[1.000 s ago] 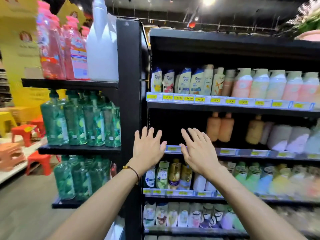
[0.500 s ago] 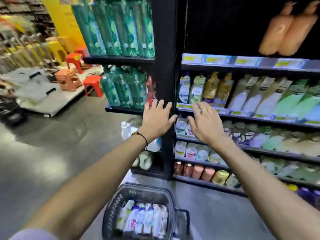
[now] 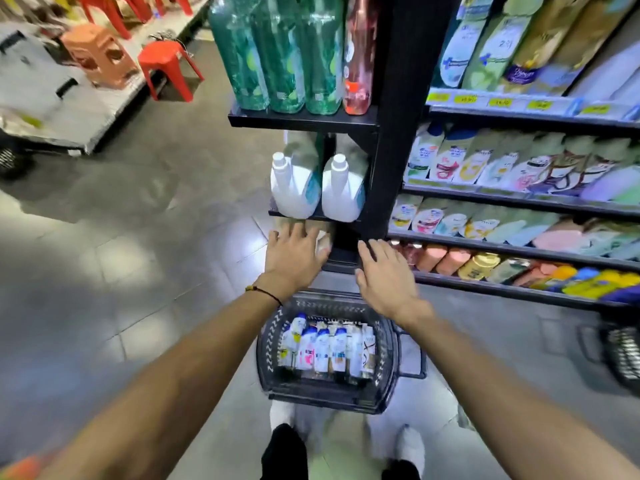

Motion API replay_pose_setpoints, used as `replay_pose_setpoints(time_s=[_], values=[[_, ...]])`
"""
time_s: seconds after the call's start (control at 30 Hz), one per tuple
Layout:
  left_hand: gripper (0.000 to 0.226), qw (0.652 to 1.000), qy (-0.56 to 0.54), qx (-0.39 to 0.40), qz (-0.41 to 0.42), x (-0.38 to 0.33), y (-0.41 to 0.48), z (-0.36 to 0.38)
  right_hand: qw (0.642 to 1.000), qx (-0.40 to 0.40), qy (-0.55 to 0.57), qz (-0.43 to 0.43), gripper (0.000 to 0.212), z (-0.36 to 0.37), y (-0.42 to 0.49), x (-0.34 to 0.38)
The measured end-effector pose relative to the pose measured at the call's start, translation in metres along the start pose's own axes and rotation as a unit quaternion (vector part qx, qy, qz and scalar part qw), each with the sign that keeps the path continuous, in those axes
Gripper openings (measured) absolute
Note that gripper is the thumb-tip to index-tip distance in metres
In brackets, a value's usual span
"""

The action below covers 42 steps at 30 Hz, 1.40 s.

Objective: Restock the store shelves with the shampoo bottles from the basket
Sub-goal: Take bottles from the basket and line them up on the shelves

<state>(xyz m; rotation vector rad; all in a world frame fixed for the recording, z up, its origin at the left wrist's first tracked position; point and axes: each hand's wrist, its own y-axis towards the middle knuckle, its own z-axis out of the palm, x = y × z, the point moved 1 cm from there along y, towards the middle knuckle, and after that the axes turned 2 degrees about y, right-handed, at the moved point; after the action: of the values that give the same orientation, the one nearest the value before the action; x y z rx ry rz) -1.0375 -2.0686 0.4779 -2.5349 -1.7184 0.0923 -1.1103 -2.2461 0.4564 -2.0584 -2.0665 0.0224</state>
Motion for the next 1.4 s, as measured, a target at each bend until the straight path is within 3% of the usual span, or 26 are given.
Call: replay_pose_setpoints(time_s=[0.3, 0.63, 0.83, 1.07, 1.23, 1.4], values=[[0.052, 0.992, -0.030, 0.123, -0.009, 0.125, -0.024, 0.151, 0.991, 0.126, 0.009, 0.051, 0.061, 0.139, 0.027, 0.072], [0.051, 0.954, -0.103, 0.277, -0.045, 0.145, -0.013, 0.341, 0.978, 0.191, 0.062, 0.056, 0.059, 0.328, 0.063, 0.064], [0.048, 0.938, -0.147, 0.302, -0.086, 0.131, 0.009, 0.503, 0.974, 0.189, 0.109, 0.060, 0.062, 0.477, 0.088, 0.052], [0.048, 0.910, -0.200, 0.297, -0.210, 0.112, 0.032, 0.650, 0.966, 0.202, 0.137, 0.081, 0.060, 0.599, 0.100, 0.036], [0.065, 0.911, -0.180, 0.288, -0.234, 0.103, 0.039, 0.698, 0.964, 0.189, 0.160, 0.098, 0.056, 0.626, 0.093, 0.039], [0.069, 0.903, -0.203, 0.292, -0.241, 0.105, 0.038, 0.693, 0.954, 0.237, 0.155, 0.098, 0.060, 0.638, 0.090, 0.043]])
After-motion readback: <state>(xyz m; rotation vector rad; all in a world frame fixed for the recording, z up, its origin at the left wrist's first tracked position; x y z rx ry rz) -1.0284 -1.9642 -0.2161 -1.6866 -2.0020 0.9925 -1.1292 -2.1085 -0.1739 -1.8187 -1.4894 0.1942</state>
